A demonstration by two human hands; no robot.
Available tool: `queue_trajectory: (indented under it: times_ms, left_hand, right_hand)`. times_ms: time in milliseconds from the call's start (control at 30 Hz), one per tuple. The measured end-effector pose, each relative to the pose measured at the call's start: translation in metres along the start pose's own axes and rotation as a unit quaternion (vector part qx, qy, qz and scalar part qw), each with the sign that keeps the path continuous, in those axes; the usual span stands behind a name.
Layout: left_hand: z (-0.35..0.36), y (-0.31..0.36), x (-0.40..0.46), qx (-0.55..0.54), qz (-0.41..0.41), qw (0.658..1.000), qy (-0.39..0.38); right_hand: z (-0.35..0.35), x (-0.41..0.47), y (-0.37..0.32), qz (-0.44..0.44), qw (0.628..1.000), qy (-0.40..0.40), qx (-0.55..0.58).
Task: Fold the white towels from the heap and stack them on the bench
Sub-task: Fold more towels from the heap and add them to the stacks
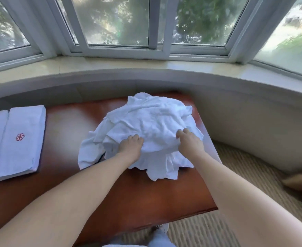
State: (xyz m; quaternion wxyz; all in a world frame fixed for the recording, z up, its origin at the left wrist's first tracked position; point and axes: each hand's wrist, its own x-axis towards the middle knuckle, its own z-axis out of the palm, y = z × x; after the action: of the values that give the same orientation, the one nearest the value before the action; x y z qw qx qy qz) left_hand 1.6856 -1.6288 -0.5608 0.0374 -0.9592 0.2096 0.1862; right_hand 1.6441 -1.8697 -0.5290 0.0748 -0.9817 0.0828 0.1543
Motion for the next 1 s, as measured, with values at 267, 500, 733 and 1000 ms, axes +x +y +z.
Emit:
queue_trajectory:
  times_ms: [267,500,733,1000]
  left_hand:
    - [-0.012,0.004,0.004,-0.047,-0.054,0.997,0.032]
    - [-0.092,-0.014,-0.005,-0.198,-0.159,0.945,0.207]
    - [-0.175,-0.039,-0.024,-0.278,-0.173,0.878,0.35]
    - [-0.237,-0.062,-0.072,-0.287,-0.123,0.851,0.422]
  right_hand:
    - [-0.011,0.043,0.027,-0.11,0.993,-0.042,0.011]
    - [-0.078,0.059,0.011,-0.14,0.987,0.05,0.066]
    - [-0.154,0.054,-0.024,-0.13,0.963,0.157,0.176]
    - [-0.262,0.03,-0.08,-0.152,0.875,0.323,0.327]
